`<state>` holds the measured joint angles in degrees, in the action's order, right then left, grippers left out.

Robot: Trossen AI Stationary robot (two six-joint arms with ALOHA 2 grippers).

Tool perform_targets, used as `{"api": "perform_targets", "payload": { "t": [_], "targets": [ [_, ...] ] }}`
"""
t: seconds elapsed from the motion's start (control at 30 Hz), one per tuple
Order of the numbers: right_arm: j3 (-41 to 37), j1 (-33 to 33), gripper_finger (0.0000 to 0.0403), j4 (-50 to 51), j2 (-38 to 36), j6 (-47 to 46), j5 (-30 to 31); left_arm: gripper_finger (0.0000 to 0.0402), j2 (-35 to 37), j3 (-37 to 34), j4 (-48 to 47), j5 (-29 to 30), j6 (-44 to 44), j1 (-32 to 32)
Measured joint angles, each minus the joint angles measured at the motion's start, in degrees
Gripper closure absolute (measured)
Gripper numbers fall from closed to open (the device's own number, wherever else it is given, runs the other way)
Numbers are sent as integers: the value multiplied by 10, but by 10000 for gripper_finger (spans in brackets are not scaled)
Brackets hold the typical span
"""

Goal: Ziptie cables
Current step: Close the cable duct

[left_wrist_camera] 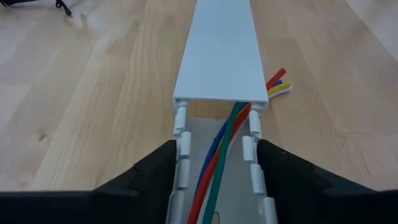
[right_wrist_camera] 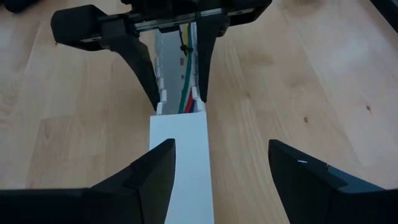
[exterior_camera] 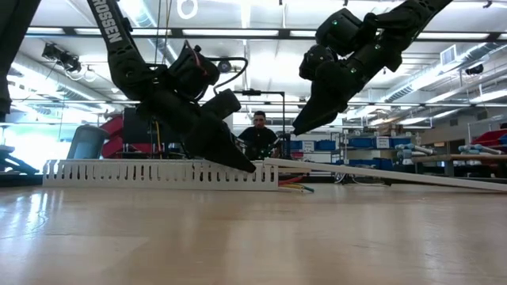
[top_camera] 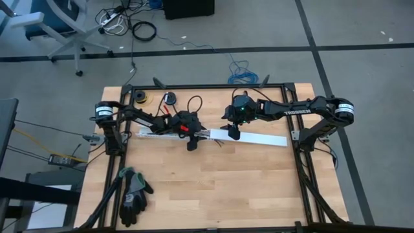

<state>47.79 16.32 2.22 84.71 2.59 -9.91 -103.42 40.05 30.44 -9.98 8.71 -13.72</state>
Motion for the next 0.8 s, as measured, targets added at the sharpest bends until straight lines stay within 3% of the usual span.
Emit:
{"api": "perform_targets", "payload": {
  "t": [0.33, 0.43, 0.67, 0.8],
  "targets": [
    [0, 0, 185, 13, 0, -31, -3, 181, 0, 0, -1, 0, 0, 0],
    [0, -2, 228, 28, 1, -31, -3, 181, 0, 0, -1, 0, 0, 0],
    [0, -16, 382, 18, 19, -23, -3, 182, -1, 0, 0, 0, 0, 0],
    [0, -29, 393, -15, 53, -10, -3, 182, -1, 0, 0, 0, 0, 0]
  ]
}}
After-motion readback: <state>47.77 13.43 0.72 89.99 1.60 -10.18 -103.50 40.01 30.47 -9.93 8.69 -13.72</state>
